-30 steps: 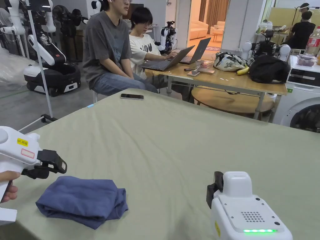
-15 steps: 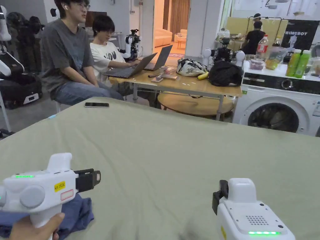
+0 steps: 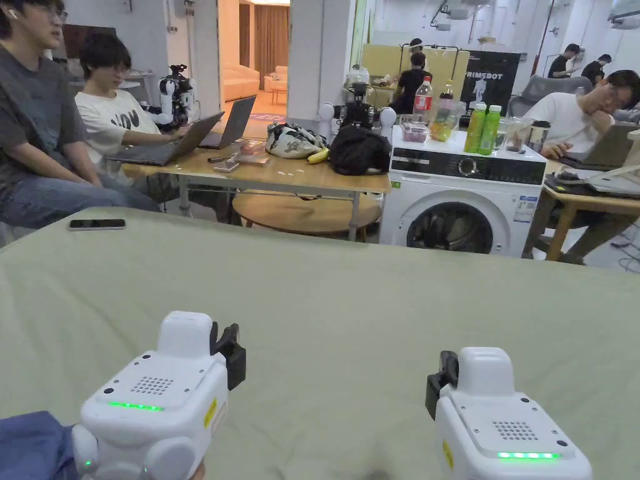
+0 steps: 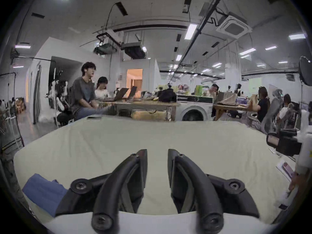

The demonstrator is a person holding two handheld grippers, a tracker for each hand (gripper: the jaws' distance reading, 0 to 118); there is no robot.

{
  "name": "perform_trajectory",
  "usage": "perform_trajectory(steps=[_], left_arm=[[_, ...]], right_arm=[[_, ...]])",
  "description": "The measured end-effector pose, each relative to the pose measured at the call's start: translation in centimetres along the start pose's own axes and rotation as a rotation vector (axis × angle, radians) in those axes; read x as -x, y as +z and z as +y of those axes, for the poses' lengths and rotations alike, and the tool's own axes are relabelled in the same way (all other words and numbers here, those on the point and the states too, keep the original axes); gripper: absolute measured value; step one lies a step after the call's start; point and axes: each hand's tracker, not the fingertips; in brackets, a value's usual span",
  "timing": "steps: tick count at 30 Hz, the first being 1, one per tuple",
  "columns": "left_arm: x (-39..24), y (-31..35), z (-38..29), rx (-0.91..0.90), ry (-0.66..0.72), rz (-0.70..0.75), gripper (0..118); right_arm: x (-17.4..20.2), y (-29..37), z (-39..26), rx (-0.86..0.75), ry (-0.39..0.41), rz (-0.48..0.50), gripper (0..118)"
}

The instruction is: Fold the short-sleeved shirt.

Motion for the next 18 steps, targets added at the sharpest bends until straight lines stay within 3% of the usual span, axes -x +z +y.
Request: perform_trajectory(steps=[7,18], left_arm=[[-5.2,-0.5,-0.7,-0.016,-0.022,0.007,1],[-3.9,-0.6,-2.1,0.006,0.036,0.059,0]], right_arm=[[-2.3,0.1,-0.5,-0.011,-0.046,-0.061,0],[-3.0,0.4,-1.2,-0.012,-0.061,-0.109,0]])
